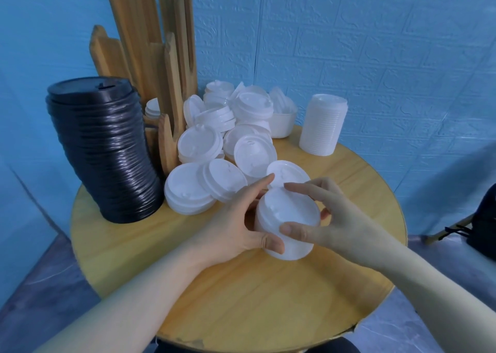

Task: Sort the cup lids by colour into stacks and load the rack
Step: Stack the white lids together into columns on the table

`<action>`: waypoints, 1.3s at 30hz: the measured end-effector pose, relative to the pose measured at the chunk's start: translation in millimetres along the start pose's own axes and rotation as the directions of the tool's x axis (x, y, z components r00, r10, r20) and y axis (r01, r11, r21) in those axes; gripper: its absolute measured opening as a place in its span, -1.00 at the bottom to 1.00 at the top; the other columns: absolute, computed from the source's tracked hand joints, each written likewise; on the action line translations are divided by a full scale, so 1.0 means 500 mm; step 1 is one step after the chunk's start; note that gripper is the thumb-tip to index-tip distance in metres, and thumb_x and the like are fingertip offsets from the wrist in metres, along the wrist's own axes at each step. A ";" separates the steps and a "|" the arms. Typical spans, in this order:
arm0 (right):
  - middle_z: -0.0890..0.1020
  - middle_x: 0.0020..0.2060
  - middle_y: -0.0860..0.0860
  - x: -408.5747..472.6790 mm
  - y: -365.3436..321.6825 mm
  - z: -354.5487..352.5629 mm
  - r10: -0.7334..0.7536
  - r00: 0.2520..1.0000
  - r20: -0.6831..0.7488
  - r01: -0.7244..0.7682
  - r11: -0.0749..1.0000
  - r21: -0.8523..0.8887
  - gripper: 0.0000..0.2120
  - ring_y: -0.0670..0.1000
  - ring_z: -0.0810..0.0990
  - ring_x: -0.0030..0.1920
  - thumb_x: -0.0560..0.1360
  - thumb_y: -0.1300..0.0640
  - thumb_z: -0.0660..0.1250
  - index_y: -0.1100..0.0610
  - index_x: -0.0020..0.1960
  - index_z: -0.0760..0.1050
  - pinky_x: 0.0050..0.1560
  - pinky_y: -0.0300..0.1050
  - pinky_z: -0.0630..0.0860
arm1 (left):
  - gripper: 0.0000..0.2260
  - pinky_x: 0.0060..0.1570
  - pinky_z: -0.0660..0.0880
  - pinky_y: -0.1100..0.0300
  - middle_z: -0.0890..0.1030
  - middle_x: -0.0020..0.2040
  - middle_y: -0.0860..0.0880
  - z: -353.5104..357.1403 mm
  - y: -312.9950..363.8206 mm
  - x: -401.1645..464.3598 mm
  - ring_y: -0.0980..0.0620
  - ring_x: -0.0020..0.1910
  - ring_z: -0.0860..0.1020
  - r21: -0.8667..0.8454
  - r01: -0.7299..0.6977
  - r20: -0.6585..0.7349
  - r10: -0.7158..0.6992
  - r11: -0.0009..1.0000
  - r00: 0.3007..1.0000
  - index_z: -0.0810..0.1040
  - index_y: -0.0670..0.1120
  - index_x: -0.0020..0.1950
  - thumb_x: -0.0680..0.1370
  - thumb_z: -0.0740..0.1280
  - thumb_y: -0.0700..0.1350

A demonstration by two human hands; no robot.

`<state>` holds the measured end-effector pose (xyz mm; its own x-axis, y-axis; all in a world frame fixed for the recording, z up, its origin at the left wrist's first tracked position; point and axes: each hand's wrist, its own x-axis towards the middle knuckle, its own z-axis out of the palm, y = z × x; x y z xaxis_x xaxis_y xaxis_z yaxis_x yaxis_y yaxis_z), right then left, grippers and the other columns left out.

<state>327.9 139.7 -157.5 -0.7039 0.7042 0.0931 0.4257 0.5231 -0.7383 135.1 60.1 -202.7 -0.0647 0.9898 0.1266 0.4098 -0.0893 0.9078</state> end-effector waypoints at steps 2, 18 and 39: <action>0.34 0.14 -0.28 -0.005 -0.009 0.007 0.003 0.999 -0.040 -0.007 0.994 -0.106 -0.18 -0.28 0.33 0.24 0.18 -0.40 0.37 -0.17 0.40 0.38 0.19 -0.34 0.34 | 0.04 0.49 0.28 0.10 0.41 0.41 0.15 0.000 -0.001 0.000 0.25 0.41 0.37 0.002 0.000 -0.003 0.000 1.000 1.000 0.21 0.27 0.54 0.13 0.60 0.20; 0.33 0.31 -0.36 -0.017 0.043 0.028 -0.122 0.993 0.006 0.121 0.990 0.072 -0.30 -0.29 0.21 0.42 0.43 -0.27 0.31 -0.11 0.50 0.25 0.39 -0.41 0.15 | -0.13 0.34 0.28 0.44 0.39 0.40 0.29 -0.007 0.007 -0.006 0.42 0.36 0.33 0.028 -0.020 0.035 0.019 0.999 0.999 0.31 0.25 0.48 0.21 0.54 0.24; 0.50 0.24 -0.20 0.055 0.109 -0.003 -0.247 0.927 -0.282 0.228 0.969 -0.098 -0.55 -0.15 0.35 0.28 0.51 0.24 0.26 -0.16 0.30 0.44 0.35 -0.03 0.25 | -0.21 0.26 0.29 0.51 0.38 0.38 0.36 0.000 0.007 -0.009 0.44 0.36 0.31 0.021 -0.025 0.021 0.025 0.999 0.999 0.29 0.32 0.42 0.22 0.49 0.30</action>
<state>332.6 188.6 -194.1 -0.5974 0.6588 0.4573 0.3075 0.7148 -0.6281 136.8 55.1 -200.2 -0.0357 0.9894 0.1410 0.4299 -0.1122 0.8959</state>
